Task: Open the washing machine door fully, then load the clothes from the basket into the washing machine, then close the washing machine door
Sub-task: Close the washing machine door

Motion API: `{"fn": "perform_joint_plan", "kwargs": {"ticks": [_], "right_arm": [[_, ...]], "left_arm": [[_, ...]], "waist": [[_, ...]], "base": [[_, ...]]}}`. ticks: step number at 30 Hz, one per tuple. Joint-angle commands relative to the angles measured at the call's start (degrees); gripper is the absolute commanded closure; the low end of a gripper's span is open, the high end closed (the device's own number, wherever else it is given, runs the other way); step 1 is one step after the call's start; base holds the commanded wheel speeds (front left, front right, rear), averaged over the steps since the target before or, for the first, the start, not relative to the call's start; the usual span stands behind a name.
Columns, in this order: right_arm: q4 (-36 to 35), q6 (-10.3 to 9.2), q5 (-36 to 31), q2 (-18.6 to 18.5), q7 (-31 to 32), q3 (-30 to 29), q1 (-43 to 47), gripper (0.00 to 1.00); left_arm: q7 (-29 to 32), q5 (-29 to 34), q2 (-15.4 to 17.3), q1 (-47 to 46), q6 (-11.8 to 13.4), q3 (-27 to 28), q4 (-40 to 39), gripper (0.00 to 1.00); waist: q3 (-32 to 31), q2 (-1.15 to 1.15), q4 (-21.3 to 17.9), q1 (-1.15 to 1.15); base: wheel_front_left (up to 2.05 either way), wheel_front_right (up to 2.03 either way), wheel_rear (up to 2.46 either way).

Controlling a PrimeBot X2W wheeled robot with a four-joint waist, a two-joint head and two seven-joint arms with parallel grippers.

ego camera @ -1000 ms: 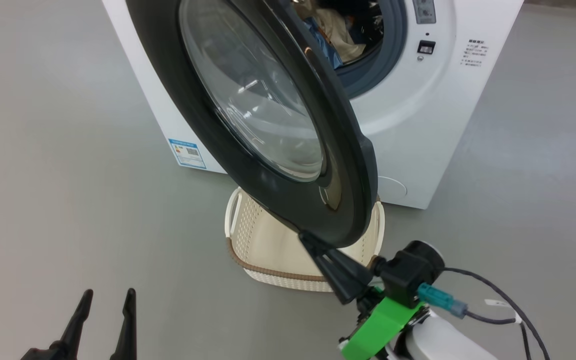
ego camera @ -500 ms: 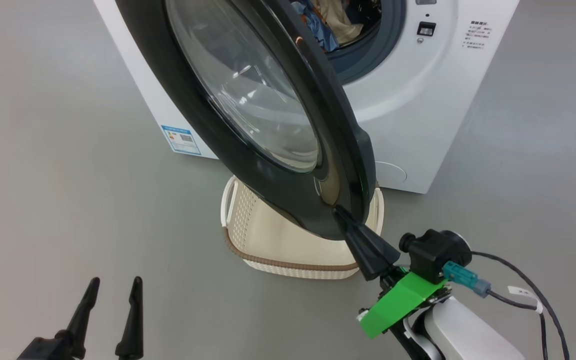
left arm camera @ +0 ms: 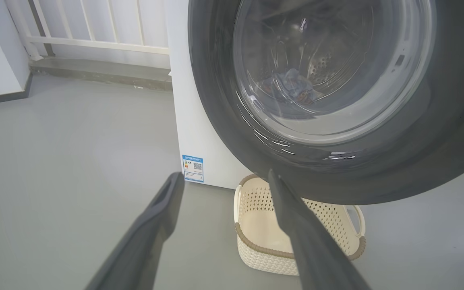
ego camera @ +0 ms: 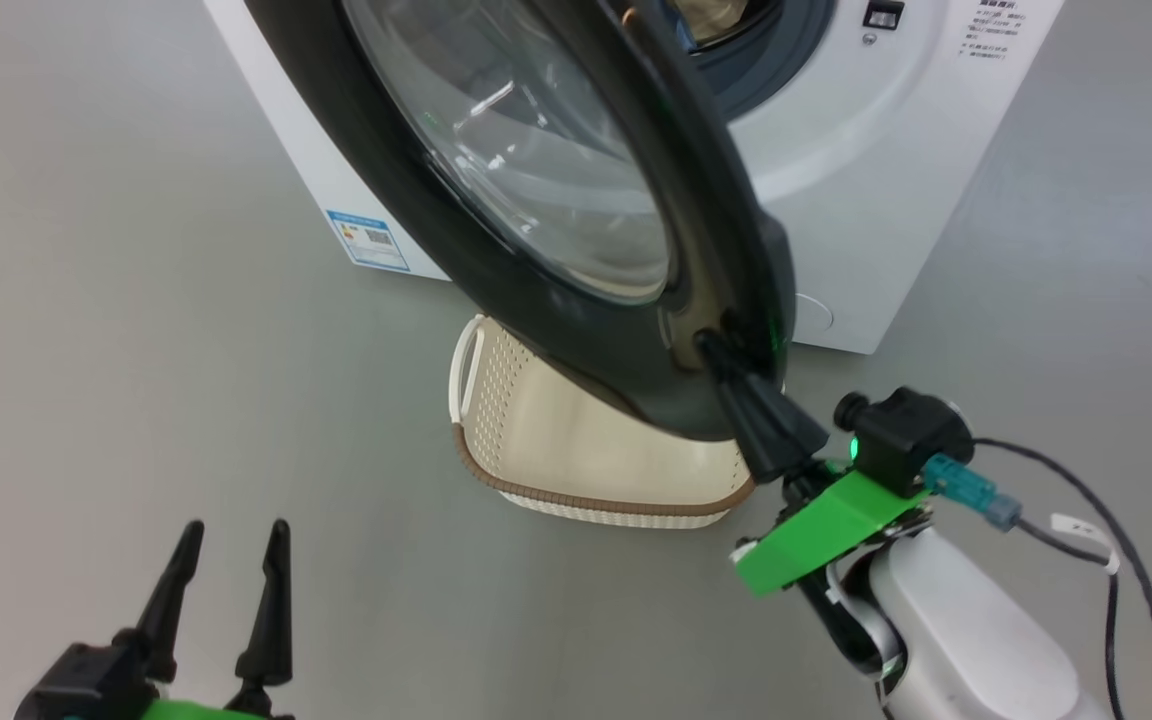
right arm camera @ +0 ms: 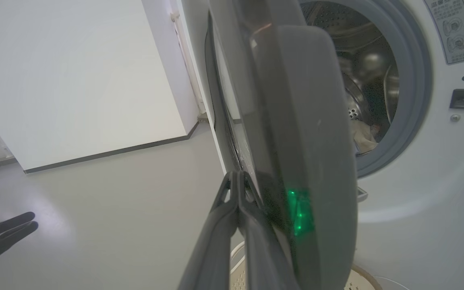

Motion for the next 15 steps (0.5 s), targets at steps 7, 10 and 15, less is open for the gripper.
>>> {"fn": "perform_joint_plan", "kwargs": {"ticks": [7,10,15], "right_arm": [[-1.01,0.20,-0.86,0.32,-0.28,-4.14,-3.80,1.00],[-0.70,0.20,-0.84,-0.15,-0.28,-5.78,-5.24,1.00],[-0.08,0.20,-0.82,-1.05,-0.28,-8.37,-7.67,1.00]], "left_arm": [[-0.37,-0.63,0.67,-3.22,0.04,1.49,-2.24,0.00],[-0.37,-0.78,0.37,-4.07,0.04,1.01,-2.51,0.00],[-0.37,-0.88,-0.08,-5.35,0.04,0.08,-3.14,0.00]], "waist": [[1.48,0.00,0.45,0.00],[2.27,0.00,0.76,0.00],[3.68,0.00,1.56,0.00]], "base": [[0.00,0.00,0.00],[0.00,0.00,0.00],[0.00,0.00,0.00]]}}
